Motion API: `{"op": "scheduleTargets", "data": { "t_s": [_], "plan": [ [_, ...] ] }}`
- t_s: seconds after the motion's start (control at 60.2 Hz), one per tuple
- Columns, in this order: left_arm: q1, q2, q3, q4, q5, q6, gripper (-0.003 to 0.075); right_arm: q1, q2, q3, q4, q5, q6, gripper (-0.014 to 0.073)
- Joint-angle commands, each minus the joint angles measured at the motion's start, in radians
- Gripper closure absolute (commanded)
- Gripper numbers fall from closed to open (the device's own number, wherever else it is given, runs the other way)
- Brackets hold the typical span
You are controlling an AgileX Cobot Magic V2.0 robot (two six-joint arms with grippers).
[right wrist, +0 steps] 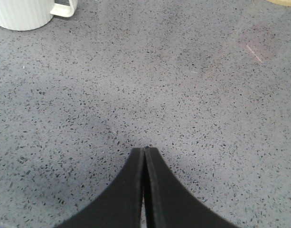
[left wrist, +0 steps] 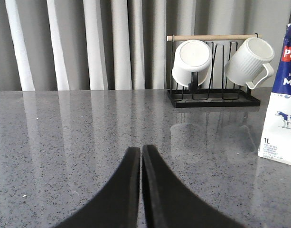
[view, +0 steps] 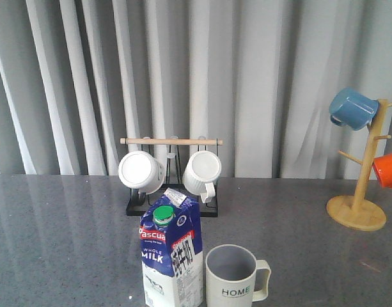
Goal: Place milk next to cup
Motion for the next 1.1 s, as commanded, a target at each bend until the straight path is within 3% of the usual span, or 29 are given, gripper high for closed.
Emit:
{"op": "scheduleTargets", "data": {
  "t_s": [0.0, 0.565, 0.764, 0.947, 1.08],
  "plan": [
    [0.002, -0.01, -0.023, -0.011, -0.07, 0.003, 0.0726, 0.0, -0.003, -0.024, -0.026, -0.046, 0.002, 0.0598],
    [0.002, -0.01, -0.023, -0.011, -0.07, 0.003, 0.0726, 0.0, -0.004, -0.007, -0.021, -0.041, -0.001, 0.0598],
    [0.002, -0.01, -0.023, -0.011, -0.07, 0.003, 0.0726, -0.053, -0.122, 0.096, 0.109, -0.058, -0.023, 0.0598],
    [0.002, -0.01, -0.023, -0.011, -0.07, 0.003, 0.0726, -0.21, -0.308, 0.236, 0.185, -0.229, -0.088, 0.0598],
    [0.002, -0.01, -0.023, -0.011, -0.07, 0.003, 0.0726, -0.25, -0.485, 0.355, 0.102, -0.399, -0.062, 0.0598]
  ]
}}
